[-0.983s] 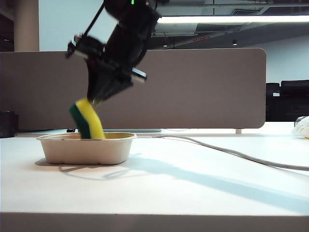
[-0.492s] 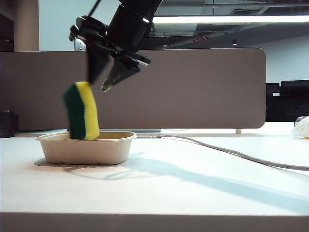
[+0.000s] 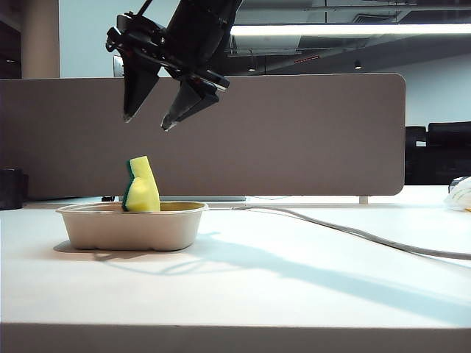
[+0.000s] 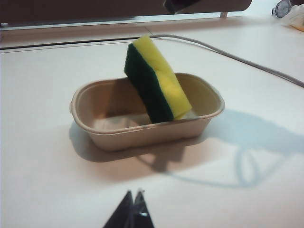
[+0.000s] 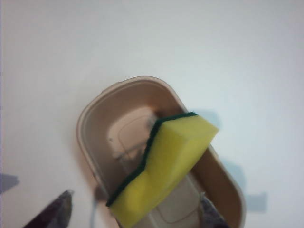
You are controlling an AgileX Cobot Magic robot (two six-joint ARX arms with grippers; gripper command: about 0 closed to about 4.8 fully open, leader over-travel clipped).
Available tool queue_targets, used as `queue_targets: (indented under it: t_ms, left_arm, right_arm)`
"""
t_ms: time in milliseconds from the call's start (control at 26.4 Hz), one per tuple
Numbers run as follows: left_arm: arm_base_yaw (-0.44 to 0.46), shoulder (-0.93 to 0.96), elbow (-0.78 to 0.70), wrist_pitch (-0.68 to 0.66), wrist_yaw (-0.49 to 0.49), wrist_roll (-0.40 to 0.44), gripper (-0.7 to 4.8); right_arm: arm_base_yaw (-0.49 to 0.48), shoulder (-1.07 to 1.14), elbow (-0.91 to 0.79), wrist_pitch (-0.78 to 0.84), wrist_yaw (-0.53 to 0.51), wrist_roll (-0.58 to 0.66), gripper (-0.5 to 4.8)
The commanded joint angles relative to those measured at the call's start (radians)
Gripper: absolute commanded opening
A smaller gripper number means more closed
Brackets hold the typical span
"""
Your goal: Pick up the cleaning sponge from the table and place it into the paper lunch box.
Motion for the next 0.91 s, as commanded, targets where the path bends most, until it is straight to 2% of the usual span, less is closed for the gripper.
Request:
queue_targets:
  t_ms: [38, 113, 189, 416, 643, 908]
  left_arm:
    - [0.0, 0.0, 0.001, 0.009, 0.003, 0.001, -0.05]
    - [0.0, -0.004, 0.001, 0.008, 0.003, 0.001, -0.05]
    - [0.0, -0.017, 0.001, 0.007, 0.003, 0.001, -0.05]
    - [0.018, -0.071, 0.001, 0.009, 0.005, 0.001, -0.05]
    - [0.136, -0.127, 0.001, -0.003, 0.006, 0.001, -0.05]
    - [0.235, -0.153, 0.001, 0.014, 0.003, 0.001, -0.05]
  right_arm:
    - [0.01, -0.006, 0.005, 0.013, -0.005, 0.0, 1.6]
    - [0.01, -0.006, 0.005, 0.012, -0.007, 0.0, 0.9]
    - [0.012, -0.011, 0.005, 0.005, -0.007, 0.0, -0.1]
    - [0.014, -0.074, 0.005, -0.063, -0.004, 0.006, -0.03]
    - [0.014, -0.219, 0.005, -0.122, 0.092, 0.027, -0.03]
    - [0.015, -0.386, 0.004, -0.107, 0.135, 0.063, -0.03]
